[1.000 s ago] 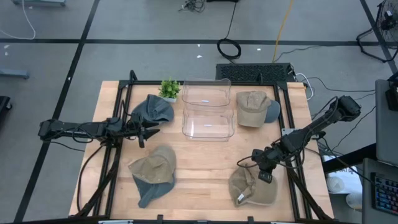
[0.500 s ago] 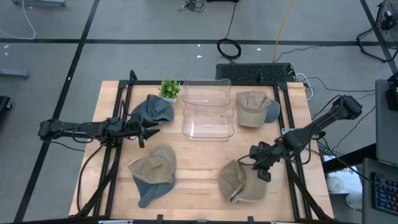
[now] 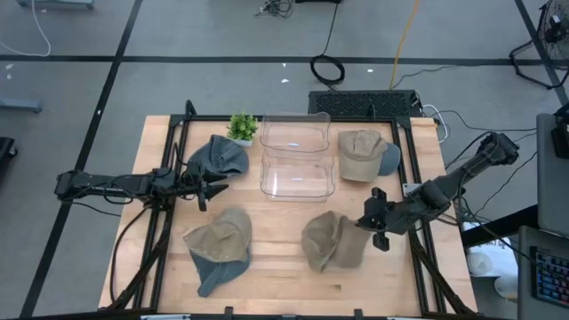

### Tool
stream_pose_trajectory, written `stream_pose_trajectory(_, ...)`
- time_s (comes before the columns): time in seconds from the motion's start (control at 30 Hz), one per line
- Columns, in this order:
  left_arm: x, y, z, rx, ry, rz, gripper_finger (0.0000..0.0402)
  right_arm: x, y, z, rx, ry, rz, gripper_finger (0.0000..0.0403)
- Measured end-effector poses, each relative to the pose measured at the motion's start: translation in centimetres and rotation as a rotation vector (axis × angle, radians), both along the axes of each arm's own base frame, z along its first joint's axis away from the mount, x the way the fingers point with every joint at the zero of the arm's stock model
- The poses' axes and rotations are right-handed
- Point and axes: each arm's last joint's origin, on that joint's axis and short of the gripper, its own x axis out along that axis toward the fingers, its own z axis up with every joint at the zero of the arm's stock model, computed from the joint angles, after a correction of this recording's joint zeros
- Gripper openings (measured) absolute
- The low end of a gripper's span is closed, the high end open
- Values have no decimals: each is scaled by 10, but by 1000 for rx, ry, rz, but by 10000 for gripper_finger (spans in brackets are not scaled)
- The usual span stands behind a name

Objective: Pick & Place hat
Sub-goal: Put the bottom right brown cap into the bottom transparent bin

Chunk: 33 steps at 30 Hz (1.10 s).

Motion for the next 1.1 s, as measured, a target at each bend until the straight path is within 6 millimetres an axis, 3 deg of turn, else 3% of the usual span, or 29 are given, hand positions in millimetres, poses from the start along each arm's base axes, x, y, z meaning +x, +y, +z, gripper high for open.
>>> stream_pose_trajectory(0.53, 0, 0, 0, 0, 0, 0, 187, 3, 13, 25, -319, -393, -120, 0)
stream_pose_trajectory(0.77, 0, 0, 0, 0, 0, 0, 187, 8, 13, 36, -476, -500, -257, 0)
stream_pose_trajectory(1.1, 0, 0, 0, 0, 0, 0, 186, 16, 17, 65, -487, -694, -209, 0)
